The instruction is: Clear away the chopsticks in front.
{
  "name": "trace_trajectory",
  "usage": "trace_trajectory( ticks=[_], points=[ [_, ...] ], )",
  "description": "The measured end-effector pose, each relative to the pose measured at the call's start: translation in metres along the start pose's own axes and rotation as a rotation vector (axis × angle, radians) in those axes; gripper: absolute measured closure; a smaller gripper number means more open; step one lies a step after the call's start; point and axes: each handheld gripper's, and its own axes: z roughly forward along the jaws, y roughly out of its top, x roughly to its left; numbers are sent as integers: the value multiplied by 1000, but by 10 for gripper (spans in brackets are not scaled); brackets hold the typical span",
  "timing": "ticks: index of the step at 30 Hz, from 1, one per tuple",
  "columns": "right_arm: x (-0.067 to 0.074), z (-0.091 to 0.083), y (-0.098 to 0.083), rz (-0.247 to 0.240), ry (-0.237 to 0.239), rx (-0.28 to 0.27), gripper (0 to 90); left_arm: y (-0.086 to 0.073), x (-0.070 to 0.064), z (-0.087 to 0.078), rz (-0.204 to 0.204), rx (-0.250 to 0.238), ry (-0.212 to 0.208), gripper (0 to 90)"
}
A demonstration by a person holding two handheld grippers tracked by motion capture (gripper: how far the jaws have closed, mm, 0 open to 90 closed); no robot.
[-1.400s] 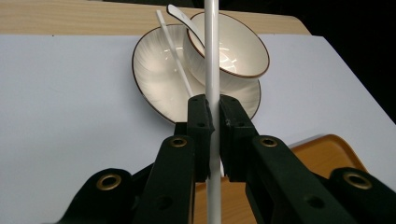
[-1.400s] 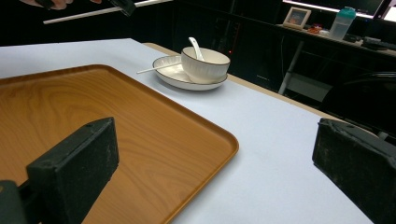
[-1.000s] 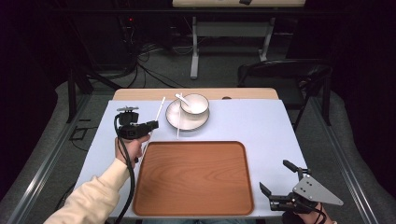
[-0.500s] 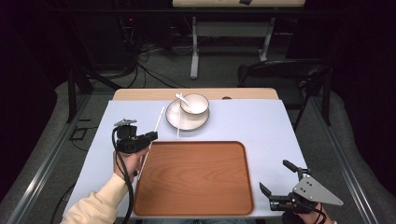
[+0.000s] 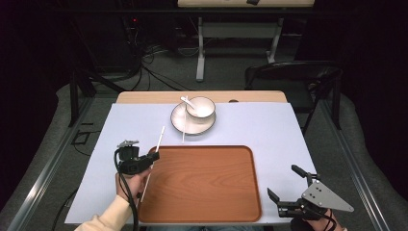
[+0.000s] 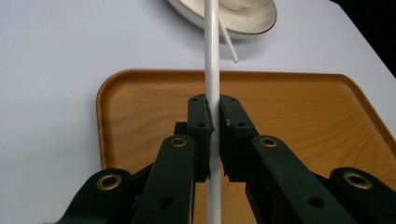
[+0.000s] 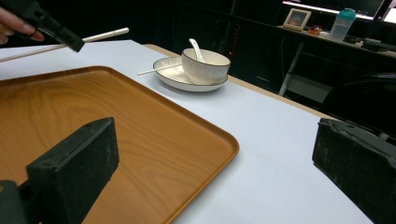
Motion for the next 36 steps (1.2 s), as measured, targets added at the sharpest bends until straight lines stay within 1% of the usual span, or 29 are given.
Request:
trace_trajectory(
  ticks=[6,10,11,13,15,16,19,21,25,27,28,29,30,33,36],
  points=[
    [0,0,0,2,1,3,0,-13,4,4,-21,37,30,841],
    [0,0,0,0,2,-4,0,-17,4,6,-19,60,64,841],
    [0,0,0,1,2,-4,0,-18,4,5,-19,56,76,841],
    [0,0,0,0,3,-3,0,-21,5,6,-17,71,86,841],
    [0,0,0,1,3,-3,0,-24,6,6,-28,80,95,841],
    [0,0,0,1,3,-4,0,-26,6,6,-24,83,102,841],
    [0,0,0,0,3,-5,0,-27,9,7,-37,95,107,841],
    [1,0,0,-2,5,-4,0,-28,10,8,-37,104,116,841],
    [0,1,0,-1,6,-4,0,-30,10,13,-33,128,130,840],
    [0,1,0,-2,6,-3,0,-32,8,15,-29,138,131,840],
    [1,1,0,-4,6,-5,0,-32,7,15,-18,151,130,840],
    [1,0,0,-4,7,-6,0,-33,6,16,-16,158,133,839],
    [1,0,0,-4,6,-6,0,-34,6,17,-15,158,136,839],
    [1,1,0,-4,7,-5,0,-34,5,18,7,159,146,838],
    [0,0,0,-4,7,-9,0,-34,3,18,11,158,152,836]
  ],
)
